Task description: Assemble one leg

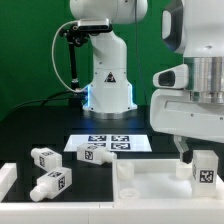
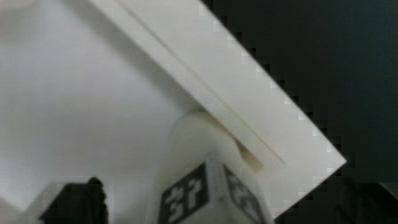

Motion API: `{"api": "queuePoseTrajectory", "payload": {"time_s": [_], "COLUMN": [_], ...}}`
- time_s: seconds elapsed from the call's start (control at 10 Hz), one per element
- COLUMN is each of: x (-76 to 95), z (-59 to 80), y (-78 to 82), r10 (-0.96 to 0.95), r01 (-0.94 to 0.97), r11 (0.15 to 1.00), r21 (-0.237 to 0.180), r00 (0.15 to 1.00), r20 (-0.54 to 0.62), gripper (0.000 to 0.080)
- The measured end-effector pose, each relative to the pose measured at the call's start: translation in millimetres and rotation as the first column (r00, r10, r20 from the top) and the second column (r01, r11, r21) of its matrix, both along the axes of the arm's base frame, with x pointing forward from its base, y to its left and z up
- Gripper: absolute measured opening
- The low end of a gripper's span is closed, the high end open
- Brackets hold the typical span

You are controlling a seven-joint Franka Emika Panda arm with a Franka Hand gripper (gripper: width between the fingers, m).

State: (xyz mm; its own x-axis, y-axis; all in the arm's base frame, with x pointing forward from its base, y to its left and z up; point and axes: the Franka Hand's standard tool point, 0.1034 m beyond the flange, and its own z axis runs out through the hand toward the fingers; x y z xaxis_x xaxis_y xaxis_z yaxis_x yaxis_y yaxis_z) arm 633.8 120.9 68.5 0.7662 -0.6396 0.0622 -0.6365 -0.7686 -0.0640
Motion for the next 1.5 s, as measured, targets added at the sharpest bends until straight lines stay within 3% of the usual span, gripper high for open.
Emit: {"api": "queuePoseTrajectory", "payload": {"time_s": [0.1, 0.2, 0.3, 0.4, 0.5, 0.6, 0.7, 0.8, 1.2, 1.3, 1.5], "x": [0.6, 4.0, 4.7, 4.5, 4.4, 4.5, 4.5, 4.3, 4.0, 3.7, 4.3], "z": [-0.4, -2.8, -3.8, -3.6, -3.8, -3.8, -3.8, -3.9, -4.7, -4.8, -4.8], "y": [-1.1, -7.9, -11.4, -9.7, -9.9, -10.4, -10.1, -9.9, -10.1, -10.1, -8.2], "r10": [0.105, 0.420, 0.480, 0.428, 0.418, 0.414, 0.365, 0.286, -0.043, -0.193, -0.534], "r01": [-0.105, -0.420, -0.480, -0.427, -0.418, -0.413, -0.365, -0.286, 0.043, 0.193, 0.536], "r11": [0.994, 0.905, 0.875, 0.902, 0.907, 0.909, 0.930, 0.957, 0.999, 0.981, 0.842], "r21": [-0.015, -0.059, -0.062, -0.057, -0.056, -0.056, -0.050, -0.042, -0.010, 0.007, 0.057], "r00": [0.994, 0.907, 0.877, 0.904, 0.908, 0.910, 0.931, 0.958, 0.999, 0.981, 0.844], "r20": [0.001, -0.009, -0.012, -0.009, -0.009, -0.009, -0.006, -0.003, 0.004, -0.003, -0.047], "gripper": [0.0649, 0.0649, 0.0649, 0.0649, 0.0537, 0.0537, 0.0352, 0.0284, 0.0284, 0.0284, 0.0284]}}
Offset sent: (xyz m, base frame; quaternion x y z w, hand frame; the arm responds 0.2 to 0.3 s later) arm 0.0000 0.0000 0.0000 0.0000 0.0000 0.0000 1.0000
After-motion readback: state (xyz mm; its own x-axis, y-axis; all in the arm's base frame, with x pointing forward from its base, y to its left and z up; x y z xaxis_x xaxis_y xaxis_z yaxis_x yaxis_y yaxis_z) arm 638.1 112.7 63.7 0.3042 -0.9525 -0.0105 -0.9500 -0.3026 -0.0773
